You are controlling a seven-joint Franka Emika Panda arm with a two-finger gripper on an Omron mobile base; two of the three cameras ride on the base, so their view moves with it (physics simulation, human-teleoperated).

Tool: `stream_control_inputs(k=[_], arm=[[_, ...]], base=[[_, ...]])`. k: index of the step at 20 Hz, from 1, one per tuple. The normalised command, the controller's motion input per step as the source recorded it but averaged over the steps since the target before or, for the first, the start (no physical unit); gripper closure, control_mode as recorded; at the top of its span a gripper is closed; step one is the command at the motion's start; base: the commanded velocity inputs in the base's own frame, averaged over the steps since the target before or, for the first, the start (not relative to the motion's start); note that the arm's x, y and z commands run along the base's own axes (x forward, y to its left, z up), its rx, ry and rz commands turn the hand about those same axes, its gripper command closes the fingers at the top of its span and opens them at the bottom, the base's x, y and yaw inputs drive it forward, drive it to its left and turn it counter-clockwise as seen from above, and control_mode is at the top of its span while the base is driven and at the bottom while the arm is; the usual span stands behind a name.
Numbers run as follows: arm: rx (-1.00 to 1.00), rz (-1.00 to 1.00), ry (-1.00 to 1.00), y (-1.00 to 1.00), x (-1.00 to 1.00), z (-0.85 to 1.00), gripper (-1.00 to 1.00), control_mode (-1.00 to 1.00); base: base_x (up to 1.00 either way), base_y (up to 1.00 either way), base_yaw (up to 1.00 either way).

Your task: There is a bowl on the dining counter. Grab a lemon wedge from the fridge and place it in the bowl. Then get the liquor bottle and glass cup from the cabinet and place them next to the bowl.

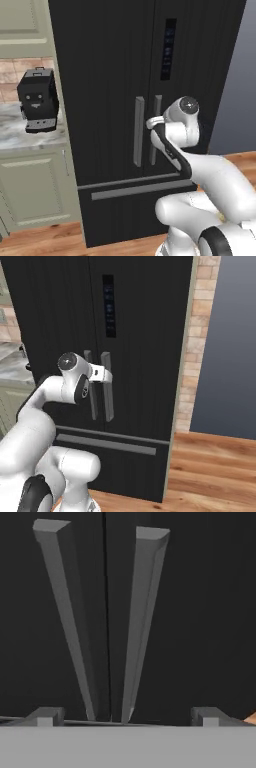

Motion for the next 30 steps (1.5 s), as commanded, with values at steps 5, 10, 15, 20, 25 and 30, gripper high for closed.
stream_control_inputs(k=[5,10,15,20,25,30], arm=[[0.00,0.04,-0.05,0.00,0.79,-0.17,-1.00,-1.00],[0.00,0.00,-0.17,0.00,0.43,-0.37,-1.00,-1.00],[0.00,0.00,-0.13,0.00,0.41,-0.31,-1.00,-1.00],[0.00,-0.01,0.00,0.00,0.52,-0.03,-1.00,-1.00],[0.00,-0.01,0.00,0.00,0.53,-0.01,-1.00,-1.00],[0.00,0.00,-0.03,0.00,0.45,-0.10,-1.00,-1.00]], base=[[0.00,0.00,0.00],[0.00,0.00,0.00],[0.00,0.00,0.00],[0.00,0.00,0.00],[0.00,0.00,0.00],[0.00,0.00,0.00]])
